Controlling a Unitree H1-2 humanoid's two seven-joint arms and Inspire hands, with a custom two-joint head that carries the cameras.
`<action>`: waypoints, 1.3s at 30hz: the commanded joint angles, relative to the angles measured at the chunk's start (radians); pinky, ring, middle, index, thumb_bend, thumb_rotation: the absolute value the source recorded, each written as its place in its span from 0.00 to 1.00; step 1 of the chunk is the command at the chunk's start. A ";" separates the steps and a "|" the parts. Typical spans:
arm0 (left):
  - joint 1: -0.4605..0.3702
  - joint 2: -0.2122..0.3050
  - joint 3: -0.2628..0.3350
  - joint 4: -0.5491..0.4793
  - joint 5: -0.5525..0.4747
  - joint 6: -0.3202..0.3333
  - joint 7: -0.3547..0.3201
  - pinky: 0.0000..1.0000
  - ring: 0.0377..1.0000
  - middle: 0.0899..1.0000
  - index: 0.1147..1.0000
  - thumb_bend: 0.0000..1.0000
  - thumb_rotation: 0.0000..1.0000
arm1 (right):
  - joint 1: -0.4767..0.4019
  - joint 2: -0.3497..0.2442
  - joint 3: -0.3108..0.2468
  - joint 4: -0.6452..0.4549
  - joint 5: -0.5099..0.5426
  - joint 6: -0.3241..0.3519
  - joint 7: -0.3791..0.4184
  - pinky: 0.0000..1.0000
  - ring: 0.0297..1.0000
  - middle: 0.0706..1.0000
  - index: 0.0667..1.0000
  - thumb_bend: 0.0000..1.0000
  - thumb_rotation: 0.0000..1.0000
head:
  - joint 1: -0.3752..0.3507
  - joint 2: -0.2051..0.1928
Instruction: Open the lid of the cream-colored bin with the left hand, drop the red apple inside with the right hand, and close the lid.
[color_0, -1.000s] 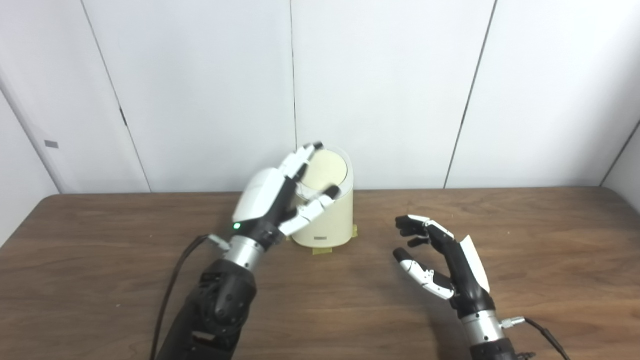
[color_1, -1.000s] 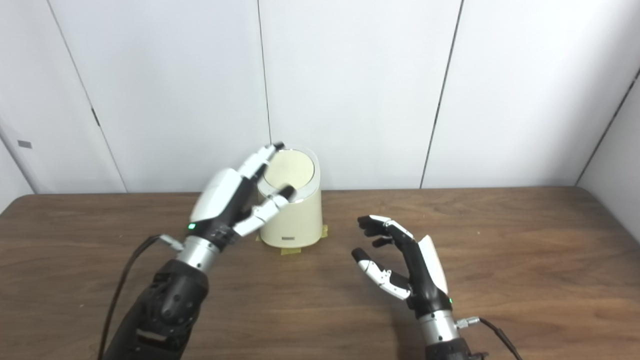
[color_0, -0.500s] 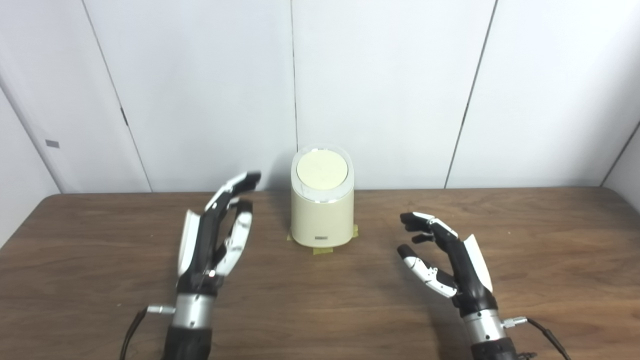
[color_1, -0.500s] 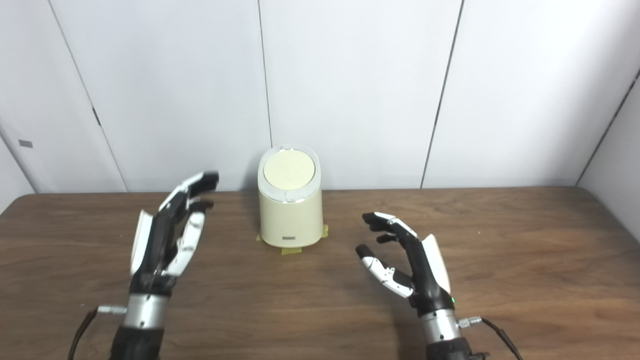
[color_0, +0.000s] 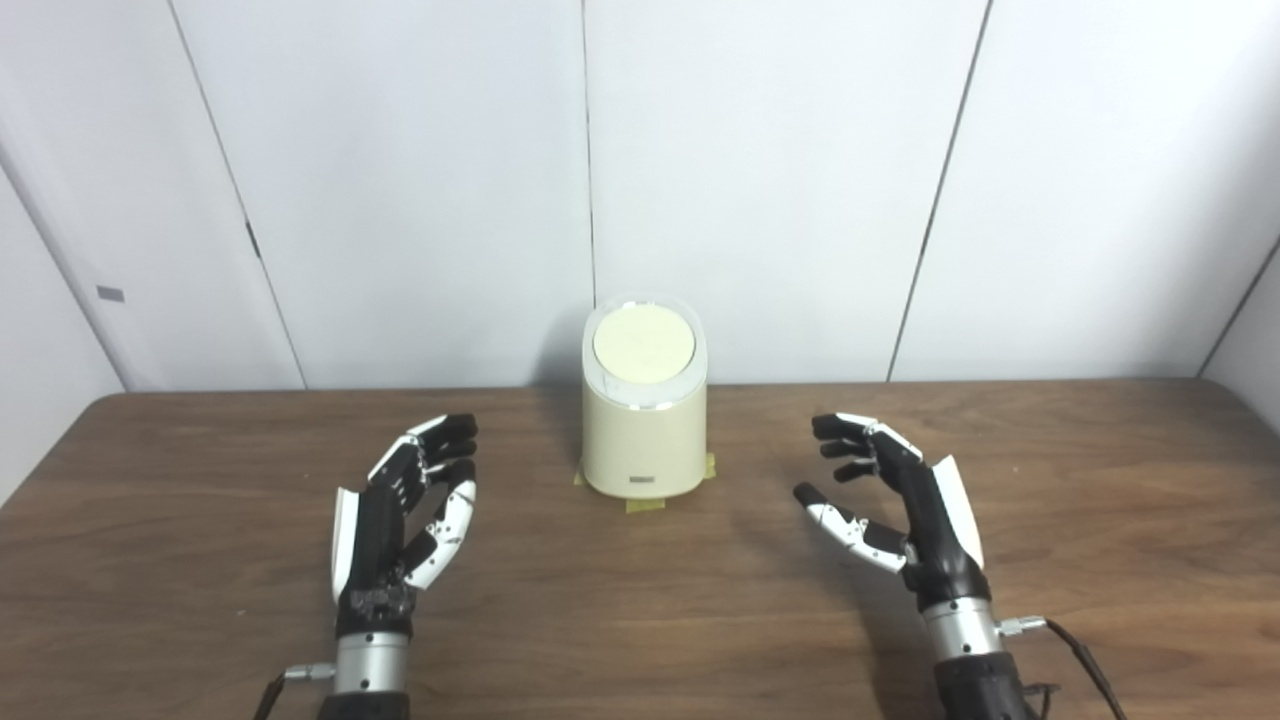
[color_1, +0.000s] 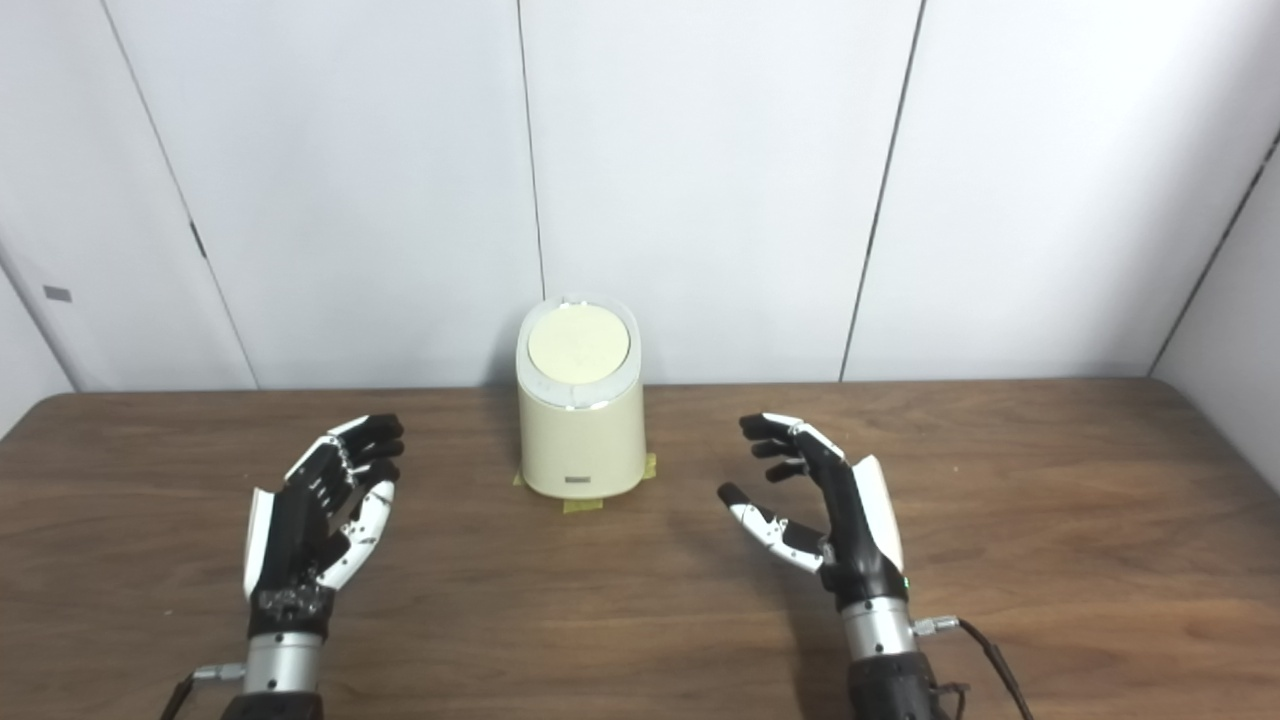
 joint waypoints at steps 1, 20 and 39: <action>0.008 -0.004 0.000 0.054 0.005 -0.029 0.009 0.65 0.71 0.71 0.69 0.24 0.27 | -0.022 -0.002 -0.003 0.028 0.026 -0.043 -0.006 0.58 0.67 0.69 0.68 0.28 0.28 | 0.000 0.001; -0.001 0.005 -0.011 0.061 0.056 0.002 0.033 0.62 0.68 0.68 0.67 0.23 0.21 | -0.028 -0.001 0.003 0.065 0.062 -0.039 -0.001 0.58 0.66 0.68 0.67 0.29 0.28 | 0.008 0.014; -0.001 0.013 -0.022 0.072 0.040 0.005 0.024 0.61 0.68 0.68 0.66 0.23 0.19 | -0.047 0.005 0.025 0.114 0.057 -0.043 -0.005 0.59 0.67 0.68 0.66 0.29 0.32 | 0.007 -0.010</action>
